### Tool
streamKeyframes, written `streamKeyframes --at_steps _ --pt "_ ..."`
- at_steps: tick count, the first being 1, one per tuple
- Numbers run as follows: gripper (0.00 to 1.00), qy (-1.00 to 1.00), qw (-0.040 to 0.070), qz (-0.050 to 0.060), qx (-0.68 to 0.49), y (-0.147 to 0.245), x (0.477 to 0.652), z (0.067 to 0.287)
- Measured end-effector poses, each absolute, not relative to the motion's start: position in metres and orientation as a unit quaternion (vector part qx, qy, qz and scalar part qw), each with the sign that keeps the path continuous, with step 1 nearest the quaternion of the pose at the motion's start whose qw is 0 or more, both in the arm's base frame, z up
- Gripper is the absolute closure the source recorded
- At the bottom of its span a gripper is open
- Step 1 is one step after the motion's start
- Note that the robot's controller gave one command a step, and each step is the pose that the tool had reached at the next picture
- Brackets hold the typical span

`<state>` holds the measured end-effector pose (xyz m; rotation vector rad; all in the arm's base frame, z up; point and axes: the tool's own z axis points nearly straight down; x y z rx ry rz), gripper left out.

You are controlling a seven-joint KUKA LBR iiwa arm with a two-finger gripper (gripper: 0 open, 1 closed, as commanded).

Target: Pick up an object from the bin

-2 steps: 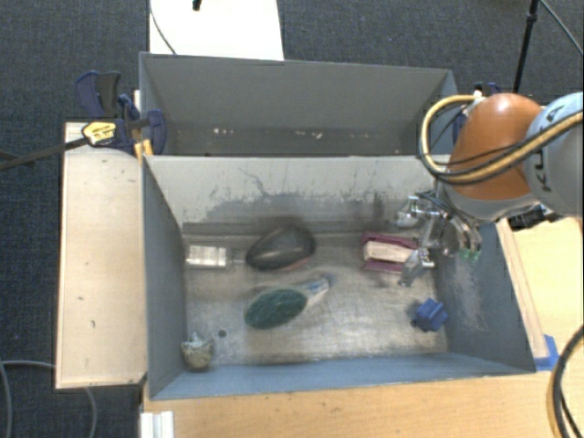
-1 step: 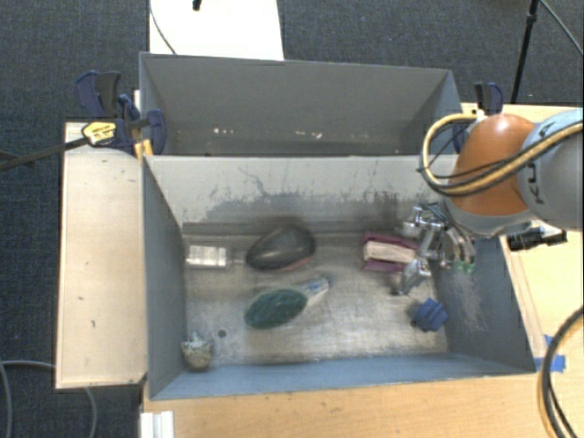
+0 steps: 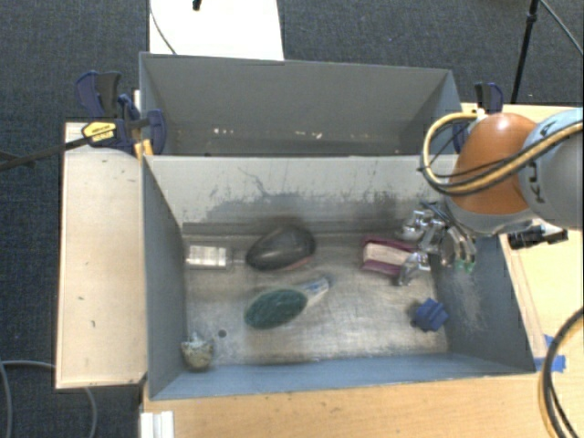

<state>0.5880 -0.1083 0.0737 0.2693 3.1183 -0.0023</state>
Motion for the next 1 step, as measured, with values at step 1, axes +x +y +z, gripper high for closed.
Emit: streamKeyframes --at_steps 1 --pt "1.00 0.994 0.004 0.001 0.107 -0.0647 0.5715 0.2218"
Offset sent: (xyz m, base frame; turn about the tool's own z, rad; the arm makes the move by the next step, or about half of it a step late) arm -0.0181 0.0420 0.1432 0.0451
